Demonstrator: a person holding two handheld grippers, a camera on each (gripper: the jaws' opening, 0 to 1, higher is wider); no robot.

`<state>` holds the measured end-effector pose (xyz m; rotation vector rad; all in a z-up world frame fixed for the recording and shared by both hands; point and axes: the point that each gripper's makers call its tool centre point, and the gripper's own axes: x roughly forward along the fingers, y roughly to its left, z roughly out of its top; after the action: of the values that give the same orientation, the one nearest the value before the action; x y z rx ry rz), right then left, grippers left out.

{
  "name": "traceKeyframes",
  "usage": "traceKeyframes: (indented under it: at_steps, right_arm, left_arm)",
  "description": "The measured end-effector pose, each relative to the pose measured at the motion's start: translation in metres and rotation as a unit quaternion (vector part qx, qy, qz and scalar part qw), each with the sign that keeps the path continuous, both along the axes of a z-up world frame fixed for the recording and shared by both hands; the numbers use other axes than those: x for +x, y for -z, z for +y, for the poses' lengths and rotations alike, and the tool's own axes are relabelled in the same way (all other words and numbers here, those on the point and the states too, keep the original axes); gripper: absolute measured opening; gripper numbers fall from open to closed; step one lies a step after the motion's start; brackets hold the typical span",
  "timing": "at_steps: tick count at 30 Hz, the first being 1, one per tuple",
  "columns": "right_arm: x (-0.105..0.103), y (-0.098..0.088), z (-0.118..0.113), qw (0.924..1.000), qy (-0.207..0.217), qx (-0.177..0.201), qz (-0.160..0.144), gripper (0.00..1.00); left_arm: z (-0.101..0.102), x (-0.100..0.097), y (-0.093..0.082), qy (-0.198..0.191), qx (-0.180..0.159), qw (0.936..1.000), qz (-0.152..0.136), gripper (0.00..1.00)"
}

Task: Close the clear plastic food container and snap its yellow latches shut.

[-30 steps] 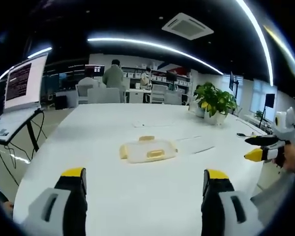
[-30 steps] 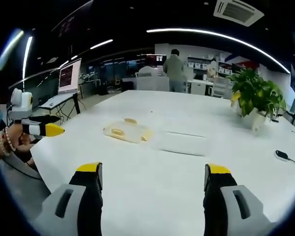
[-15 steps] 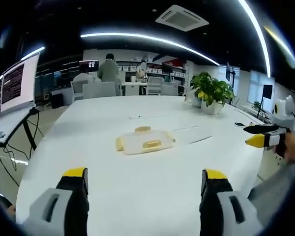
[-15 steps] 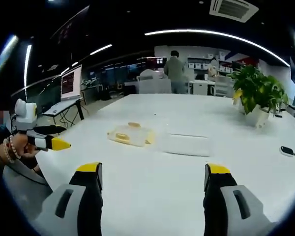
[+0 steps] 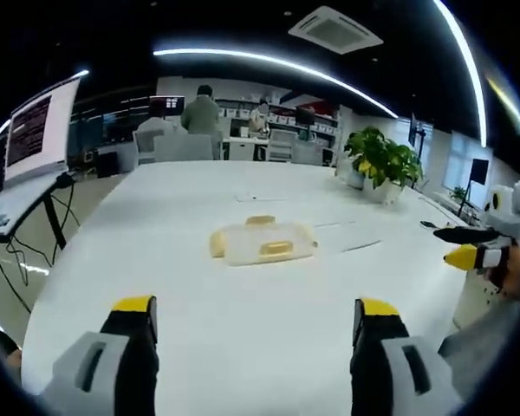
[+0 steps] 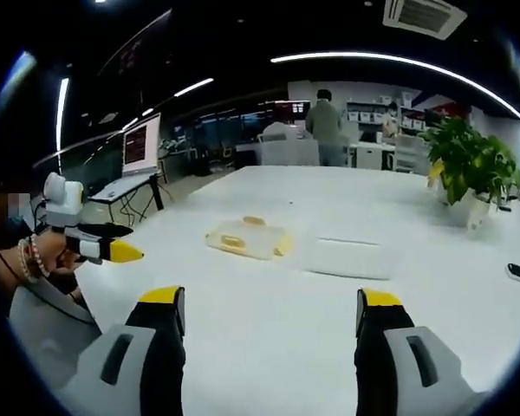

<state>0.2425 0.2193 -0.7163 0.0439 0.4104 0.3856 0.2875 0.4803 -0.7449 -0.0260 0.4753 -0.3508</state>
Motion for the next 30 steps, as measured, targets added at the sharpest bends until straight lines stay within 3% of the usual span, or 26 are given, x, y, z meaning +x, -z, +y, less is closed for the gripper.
traceKeyframes:
  at_steps: [5,10,15,17,20,22,25,28,30]
  right_arm:
    - [0.002,-0.005,0.0,0.9999,0.0,0.011,-0.013,0.78]
    - [0.0,-0.003,0.008,0.9997,-0.019,0.014,-0.002,0.75]
    - [0.011,-0.01,0.009,0.9989,-0.045,-0.005,-0.009,0.75]
    - [0.022,-0.019,0.007,0.9979,-0.058,-0.013,-0.027,0.72]
    - [0.04,-0.039,0.005,0.9904,-0.092,-0.057,-0.085,0.65]
    - [0.049,-0.043,0.009,0.9864,-0.119,-0.074,-0.086,0.7]
    - [0.061,-0.047,0.017,0.9793,-0.159,-0.088,-0.089,0.77]
    - [0.074,-0.048,0.02,0.9725,-0.181,-0.111,-0.095,0.75]
    - [0.077,-0.045,0.033,0.9611,-0.233,-0.115,-0.093,0.77]
  left_arm:
    - [-0.001,0.002,-0.003,0.008,-0.003,1.0,0.004,0.92]
    - [-0.007,0.015,-0.017,0.049,-0.004,0.9988,-0.005,0.93]
    - [0.0,0.043,-0.032,0.075,0.04,0.9961,-0.026,0.92]
    - [0.0,0.054,-0.034,0.095,0.044,0.9942,-0.026,0.93]
    - [0.003,0.068,-0.037,0.101,0.034,0.9942,-0.016,0.95]
    - [0.005,0.079,-0.041,0.118,0.036,0.9923,-0.014,0.92]
    - [0.013,0.093,-0.039,0.144,0.084,0.986,-0.005,0.87]
    - [0.018,0.105,-0.034,0.185,0.139,0.9728,0.004,0.84]
    - [0.02,0.112,-0.03,0.196,0.152,0.9687,0.011,0.85]
